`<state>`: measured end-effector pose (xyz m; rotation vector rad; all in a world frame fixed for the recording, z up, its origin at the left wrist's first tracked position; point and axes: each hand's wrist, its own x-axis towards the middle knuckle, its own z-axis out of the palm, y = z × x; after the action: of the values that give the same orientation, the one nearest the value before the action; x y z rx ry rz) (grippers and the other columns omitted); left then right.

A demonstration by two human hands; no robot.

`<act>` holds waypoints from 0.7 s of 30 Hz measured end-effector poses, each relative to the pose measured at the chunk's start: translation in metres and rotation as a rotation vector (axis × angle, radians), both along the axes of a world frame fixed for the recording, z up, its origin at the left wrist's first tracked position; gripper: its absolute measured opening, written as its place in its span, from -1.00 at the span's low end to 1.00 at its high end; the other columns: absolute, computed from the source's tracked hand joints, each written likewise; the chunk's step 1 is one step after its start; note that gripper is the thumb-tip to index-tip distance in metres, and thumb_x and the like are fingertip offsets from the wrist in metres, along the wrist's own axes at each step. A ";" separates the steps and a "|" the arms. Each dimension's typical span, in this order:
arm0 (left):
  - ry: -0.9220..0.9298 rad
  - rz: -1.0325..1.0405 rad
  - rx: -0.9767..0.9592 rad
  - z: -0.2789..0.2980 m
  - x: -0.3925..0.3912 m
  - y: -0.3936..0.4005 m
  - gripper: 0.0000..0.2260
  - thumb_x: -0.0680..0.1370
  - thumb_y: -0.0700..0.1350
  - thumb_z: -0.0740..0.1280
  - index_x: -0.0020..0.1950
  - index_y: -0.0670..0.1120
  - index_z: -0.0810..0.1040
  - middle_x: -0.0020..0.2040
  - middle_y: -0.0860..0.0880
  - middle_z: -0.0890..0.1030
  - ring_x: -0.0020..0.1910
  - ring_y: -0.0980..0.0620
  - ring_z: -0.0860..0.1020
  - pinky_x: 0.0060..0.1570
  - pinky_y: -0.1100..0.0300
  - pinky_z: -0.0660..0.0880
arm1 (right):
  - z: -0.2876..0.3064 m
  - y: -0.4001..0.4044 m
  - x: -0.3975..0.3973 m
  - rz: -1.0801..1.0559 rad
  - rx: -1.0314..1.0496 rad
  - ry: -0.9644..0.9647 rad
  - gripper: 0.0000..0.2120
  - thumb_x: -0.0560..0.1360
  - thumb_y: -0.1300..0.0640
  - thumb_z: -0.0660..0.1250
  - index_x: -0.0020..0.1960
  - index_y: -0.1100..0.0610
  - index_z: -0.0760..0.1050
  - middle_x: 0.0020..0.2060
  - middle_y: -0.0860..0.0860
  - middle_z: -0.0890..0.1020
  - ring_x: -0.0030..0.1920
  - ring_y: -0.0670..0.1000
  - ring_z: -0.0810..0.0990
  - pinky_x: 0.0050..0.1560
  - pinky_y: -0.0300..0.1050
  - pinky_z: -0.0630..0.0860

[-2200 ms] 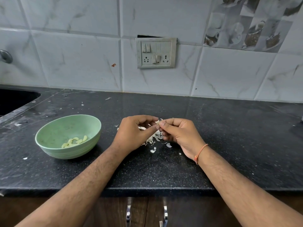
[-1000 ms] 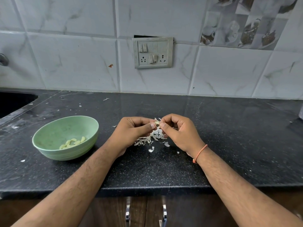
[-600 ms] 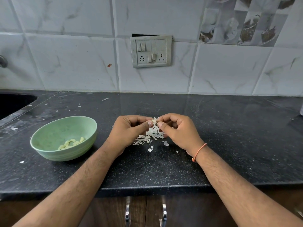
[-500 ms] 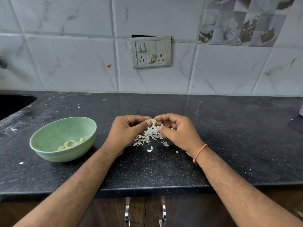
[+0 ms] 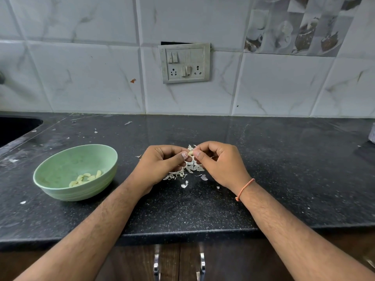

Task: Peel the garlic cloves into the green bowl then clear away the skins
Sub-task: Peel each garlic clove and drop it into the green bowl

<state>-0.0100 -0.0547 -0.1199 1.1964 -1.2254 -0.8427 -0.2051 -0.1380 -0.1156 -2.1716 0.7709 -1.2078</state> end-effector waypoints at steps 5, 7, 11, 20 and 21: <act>-0.060 0.094 -0.005 0.003 -0.004 0.000 -0.91 0.64 -0.20 0.44 0.05 -0.13 0.76 -0.08 -0.09 0.78 -0.12 0.02 0.69 -0.08 0.18 0.66 | 0.001 0.004 0.000 -0.034 -0.132 -0.001 -0.96 0.58 0.12 0.52 -0.05 0.04 0.74 -0.26 -0.14 0.72 -0.26 -0.08 0.69 -0.24 -0.15 0.64; -0.080 0.121 -0.004 0.003 -0.004 0.000 -0.91 0.63 -0.19 0.45 0.00 -0.13 0.76 -0.09 -0.10 0.77 -0.12 0.00 0.70 -0.09 0.16 0.67 | 0.002 0.005 0.000 -0.069 -0.202 -0.003 -0.95 0.56 0.12 0.53 -0.08 0.05 0.75 -0.25 -0.16 0.72 -0.25 -0.11 0.69 -0.24 -0.16 0.64; -0.148 0.133 -0.031 0.000 -0.002 -0.002 -0.90 0.61 -0.13 0.49 -0.06 -0.11 0.77 -0.14 -0.11 0.76 -0.16 -0.02 0.70 -0.06 0.07 0.69 | 0.002 0.008 0.000 -0.095 -0.331 0.002 -0.95 0.52 0.14 0.54 -0.12 0.06 0.74 -0.24 -0.15 0.73 -0.25 -0.13 0.68 -0.24 -0.11 0.64; -0.307 0.076 -0.021 -0.004 0.001 -0.008 -0.82 0.66 -0.01 0.38 -0.01 -0.07 0.68 -0.17 -0.06 0.73 -0.21 -0.02 0.69 -0.03 -0.12 0.70 | -0.001 0.007 0.006 -0.073 -0.087 -0.022 -0.94 0.52 0.12 0.55 -0.13 0.02 0.77 -0.31 -0.15 0.73 -0.28 -0.10 0.71 -0.22 -0.12 0.67; -0.318 0.065 -0.016 -0.004 0.002 -0.008 -0.81 0.66 0.01 0.36 -0.02 -0.06 0.67 -0.18 -0.03 0.73 -0.23 0.00 0.69 -0.02 -0.14 0.68 | -0.001 0.006 0.006 -0.059 -0.017 -0.025 -0.94 0.52 0.11 0.55 -0.13 0.02 0.77 -0.31 -0.13 0.74 -0.28 -0.06 0.72 -0.19 -0.06 0.69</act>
<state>-0.0084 -0.0625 -0.1240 1.3862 -1.4358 -0.6077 -0.1989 -0.1320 -0.1169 -2.1570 0.8218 -1.2735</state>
